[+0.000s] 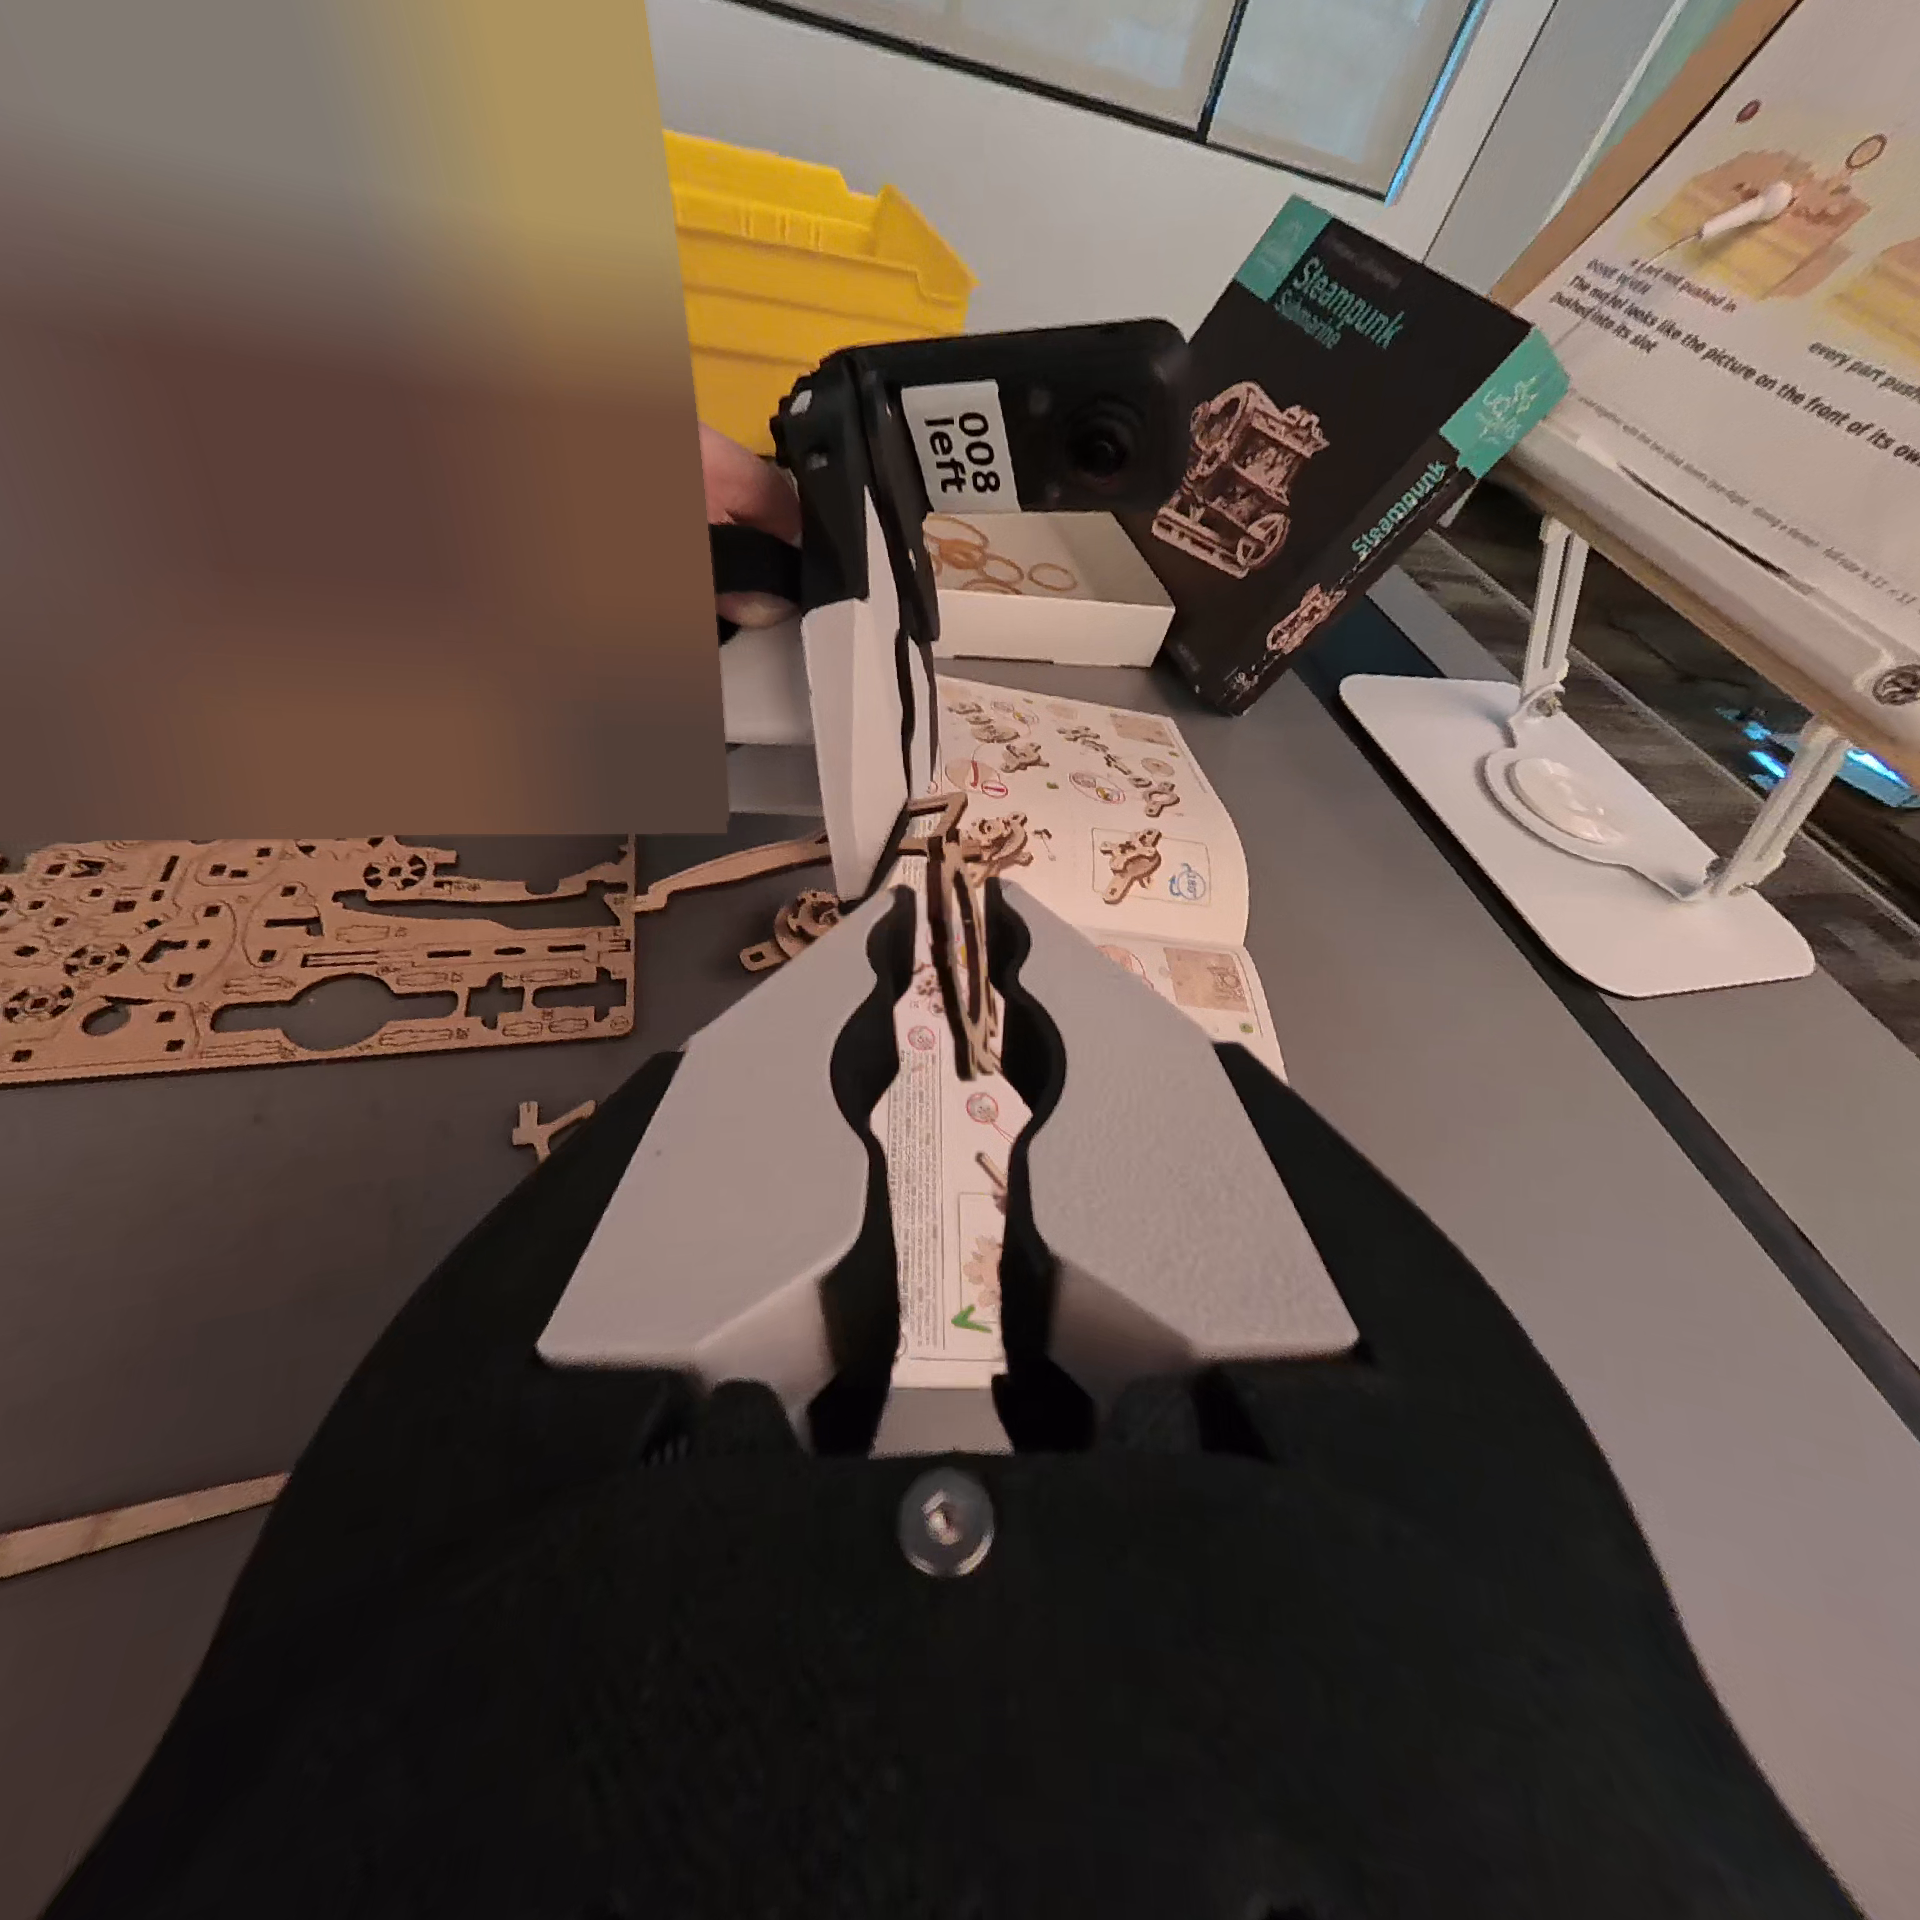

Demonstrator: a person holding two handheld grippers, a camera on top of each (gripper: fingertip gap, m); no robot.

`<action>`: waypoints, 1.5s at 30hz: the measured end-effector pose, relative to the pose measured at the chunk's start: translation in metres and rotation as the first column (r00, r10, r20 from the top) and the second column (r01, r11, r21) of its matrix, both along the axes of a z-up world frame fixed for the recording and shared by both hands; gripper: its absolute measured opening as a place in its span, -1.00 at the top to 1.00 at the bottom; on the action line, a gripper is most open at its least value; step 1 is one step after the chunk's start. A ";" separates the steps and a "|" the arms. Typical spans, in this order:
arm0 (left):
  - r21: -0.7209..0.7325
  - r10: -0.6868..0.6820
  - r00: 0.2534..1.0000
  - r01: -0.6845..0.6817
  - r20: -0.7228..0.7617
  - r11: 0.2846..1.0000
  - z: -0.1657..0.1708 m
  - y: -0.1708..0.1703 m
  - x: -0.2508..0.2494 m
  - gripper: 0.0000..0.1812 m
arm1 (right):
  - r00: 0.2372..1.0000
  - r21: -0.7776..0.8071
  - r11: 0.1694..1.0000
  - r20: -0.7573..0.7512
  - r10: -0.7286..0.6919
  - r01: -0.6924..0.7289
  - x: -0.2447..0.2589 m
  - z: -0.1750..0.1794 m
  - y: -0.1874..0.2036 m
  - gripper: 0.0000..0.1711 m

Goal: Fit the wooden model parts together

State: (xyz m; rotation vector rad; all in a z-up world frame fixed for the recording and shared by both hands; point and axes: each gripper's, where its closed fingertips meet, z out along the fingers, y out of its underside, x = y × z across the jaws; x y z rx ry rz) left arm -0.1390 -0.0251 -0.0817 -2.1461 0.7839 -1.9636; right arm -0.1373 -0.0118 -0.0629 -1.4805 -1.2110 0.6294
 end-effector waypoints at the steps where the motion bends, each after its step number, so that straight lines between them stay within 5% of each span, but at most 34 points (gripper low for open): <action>1: -0.001 -0.003 1.000 0.003 0.001 1.000 0.000 0.000 0.000 1.00 | 1.000 0.008 1.000 -0.004 0.003 -0.003 -0.001 0.001 -0.001 0.86; 23: 0.028 -0.065 0.998 0.065 -0.013 0.997 -0.001 -0.015 0.006 1.00 | 0.992 0.081 0.996 0.127 0.011 -0.021 -0.006 -0.009 -0.008 0.99; 26: 0.051 -0.047 0.999 0.047 -0.016 0.998 0.000 -0.010 0.005 0.84 | 0.993 0.057 0.998 0.118 0.017 -0.024 -0.008 -0.010 -0.008 1.00; 37: 0.160 0.033 0.999 -0.030 -0.012 0.987 0.008 0.014 -0.007 0.66 | 0.996 -0.261 0.965 0.066 0.053 -0.034 -0.003 -0.032 -0.005 1.00; 45: 0.125 0.174 0.983 -0.180 0.057 0.976 0.016 0.047 -0.024 0.66 | 0.995 -0.579 0.810 -0.015 0.103 -0.093 -0.010 -0.053 -0.016 1.00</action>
